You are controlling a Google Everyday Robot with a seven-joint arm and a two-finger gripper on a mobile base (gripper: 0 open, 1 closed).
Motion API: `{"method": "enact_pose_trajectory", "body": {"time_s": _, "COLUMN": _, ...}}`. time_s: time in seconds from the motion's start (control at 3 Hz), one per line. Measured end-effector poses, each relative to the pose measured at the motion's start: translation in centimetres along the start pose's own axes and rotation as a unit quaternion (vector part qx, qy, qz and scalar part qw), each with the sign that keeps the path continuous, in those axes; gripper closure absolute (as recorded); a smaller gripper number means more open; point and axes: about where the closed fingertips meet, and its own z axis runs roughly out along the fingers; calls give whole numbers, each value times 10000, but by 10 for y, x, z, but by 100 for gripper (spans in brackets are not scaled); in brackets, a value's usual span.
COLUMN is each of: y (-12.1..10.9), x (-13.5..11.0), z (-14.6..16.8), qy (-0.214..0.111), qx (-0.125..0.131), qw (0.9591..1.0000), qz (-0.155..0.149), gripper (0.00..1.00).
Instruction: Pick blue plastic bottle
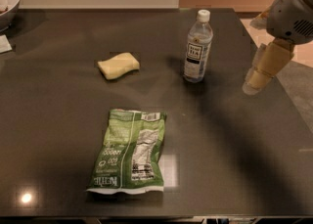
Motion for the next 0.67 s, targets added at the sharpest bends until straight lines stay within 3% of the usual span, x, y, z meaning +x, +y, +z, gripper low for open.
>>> {"method": "enact_pose_trajectory", "body": {"time_s": 0.67, "y": -54, "x": -33, "z": 50, "qy": -687, "qx": -50, "qw": 9975, "qz": 149, "gripper": 0}}
